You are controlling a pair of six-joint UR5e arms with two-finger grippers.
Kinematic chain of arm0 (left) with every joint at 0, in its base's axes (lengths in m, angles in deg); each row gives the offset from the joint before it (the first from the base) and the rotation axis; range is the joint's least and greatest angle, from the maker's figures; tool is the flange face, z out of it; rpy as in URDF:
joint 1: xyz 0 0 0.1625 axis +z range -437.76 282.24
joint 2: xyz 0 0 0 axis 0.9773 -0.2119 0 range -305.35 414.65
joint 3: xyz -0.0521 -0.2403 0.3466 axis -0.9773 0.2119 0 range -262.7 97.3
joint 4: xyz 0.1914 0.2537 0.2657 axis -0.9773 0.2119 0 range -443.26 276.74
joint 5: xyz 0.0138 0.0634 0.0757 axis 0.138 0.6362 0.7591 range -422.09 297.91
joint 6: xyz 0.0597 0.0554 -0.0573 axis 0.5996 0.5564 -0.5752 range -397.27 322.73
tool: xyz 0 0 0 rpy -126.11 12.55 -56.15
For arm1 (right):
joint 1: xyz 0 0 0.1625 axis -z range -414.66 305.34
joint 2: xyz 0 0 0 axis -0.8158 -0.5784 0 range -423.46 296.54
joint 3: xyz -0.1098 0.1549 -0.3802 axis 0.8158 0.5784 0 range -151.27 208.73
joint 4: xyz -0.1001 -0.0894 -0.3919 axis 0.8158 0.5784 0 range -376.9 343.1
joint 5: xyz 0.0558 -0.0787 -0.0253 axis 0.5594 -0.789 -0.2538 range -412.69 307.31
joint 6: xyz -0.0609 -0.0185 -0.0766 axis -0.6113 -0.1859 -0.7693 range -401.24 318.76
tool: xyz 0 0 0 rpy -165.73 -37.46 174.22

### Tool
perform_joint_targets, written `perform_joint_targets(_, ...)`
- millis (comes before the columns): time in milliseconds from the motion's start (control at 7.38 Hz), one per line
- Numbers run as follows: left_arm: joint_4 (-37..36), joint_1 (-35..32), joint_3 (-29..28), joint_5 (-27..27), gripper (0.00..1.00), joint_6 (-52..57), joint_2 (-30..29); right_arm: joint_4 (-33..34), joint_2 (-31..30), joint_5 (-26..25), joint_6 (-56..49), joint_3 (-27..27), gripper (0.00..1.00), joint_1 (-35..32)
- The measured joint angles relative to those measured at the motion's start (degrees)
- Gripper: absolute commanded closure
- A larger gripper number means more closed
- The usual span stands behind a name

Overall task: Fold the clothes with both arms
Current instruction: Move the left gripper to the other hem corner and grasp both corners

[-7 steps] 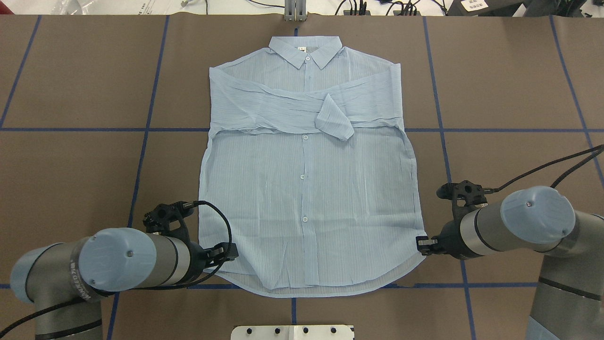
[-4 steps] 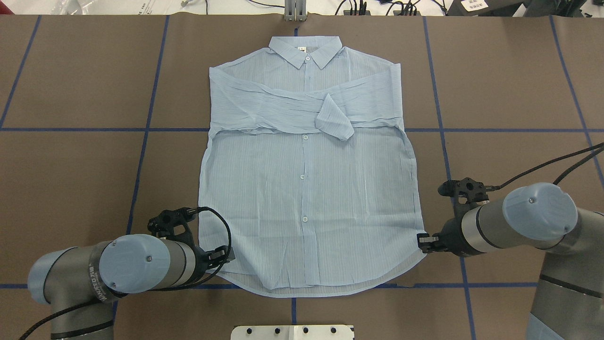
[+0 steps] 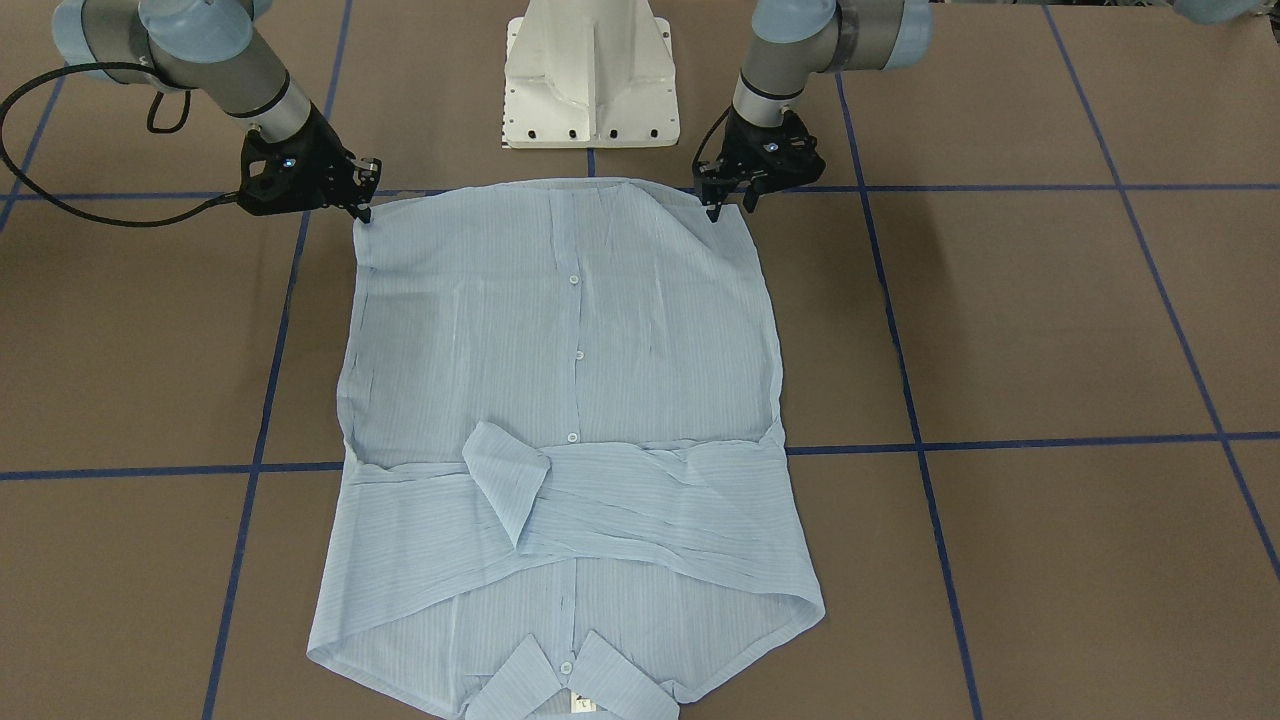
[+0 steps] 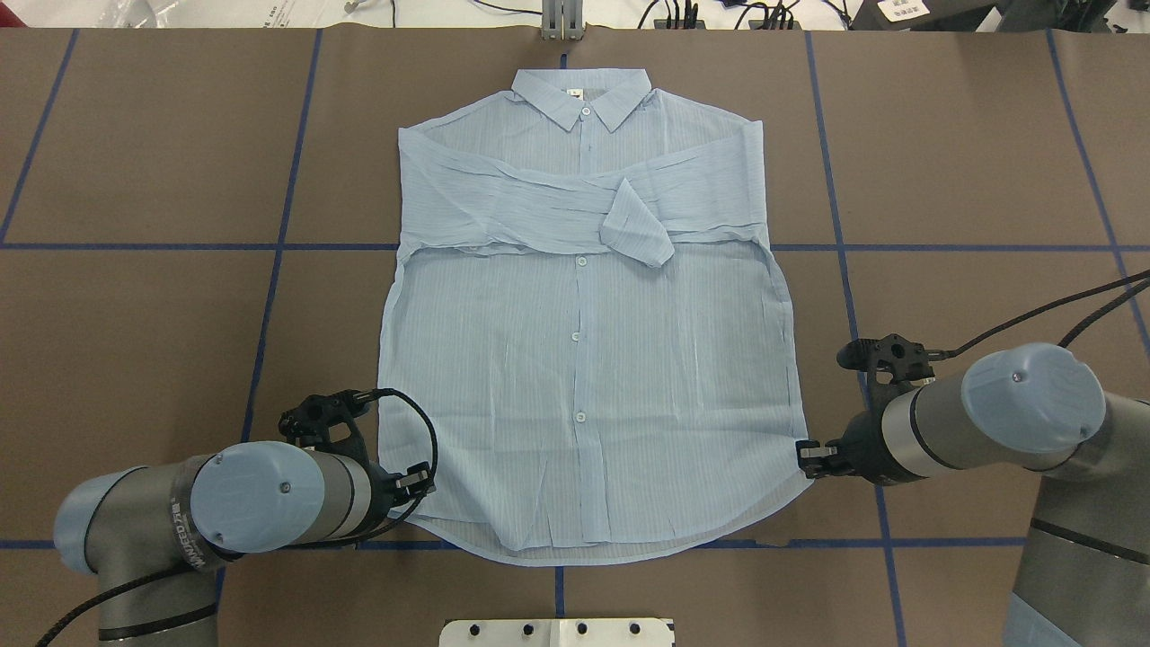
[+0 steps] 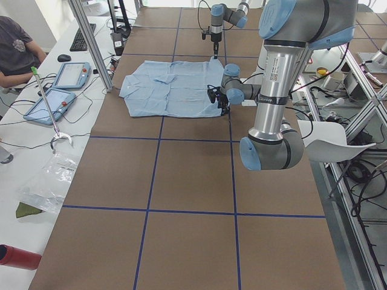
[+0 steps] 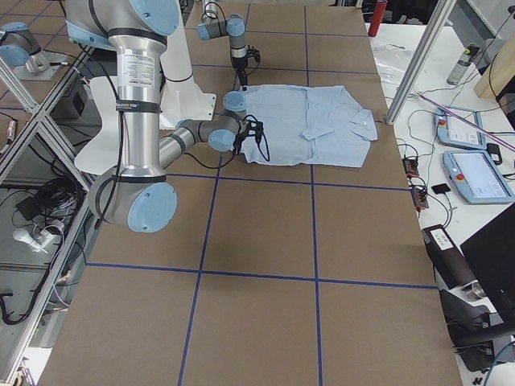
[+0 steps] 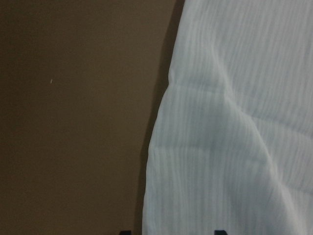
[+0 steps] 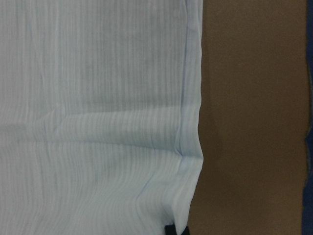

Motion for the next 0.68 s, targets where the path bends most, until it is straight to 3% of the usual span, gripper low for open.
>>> perform_joint_targets(271, 0.0, 0.2, -0.4, 0.0, 0.37, 0.0, -0.1, 0.0, 0.0, 0.2, 0.0, 0.0, 1.00, -0.2)
perform_joint_targets(407, 0.0, 0.3, -0.6, -0.1, 0.48, -0.1, -0.3, 0.0, 0.0, 0.3, 0.0, -0.1, 1.00, -0.4)
perform_joint_targets(542, 0.0, 0.3, -0.7, -0.1, 0.67, -0.1, -0.6, 0.0, 0.0, 0.7, 0.0, -0.2, 1.00, -1.0)
perform_joint_targets(678, 0.0, 0.4, -0.7, -0.2, 0.77, -0.1, -0.7, 0.0, -0.2, 1.4, 0.0, -0.3, 1.00, -1.7)
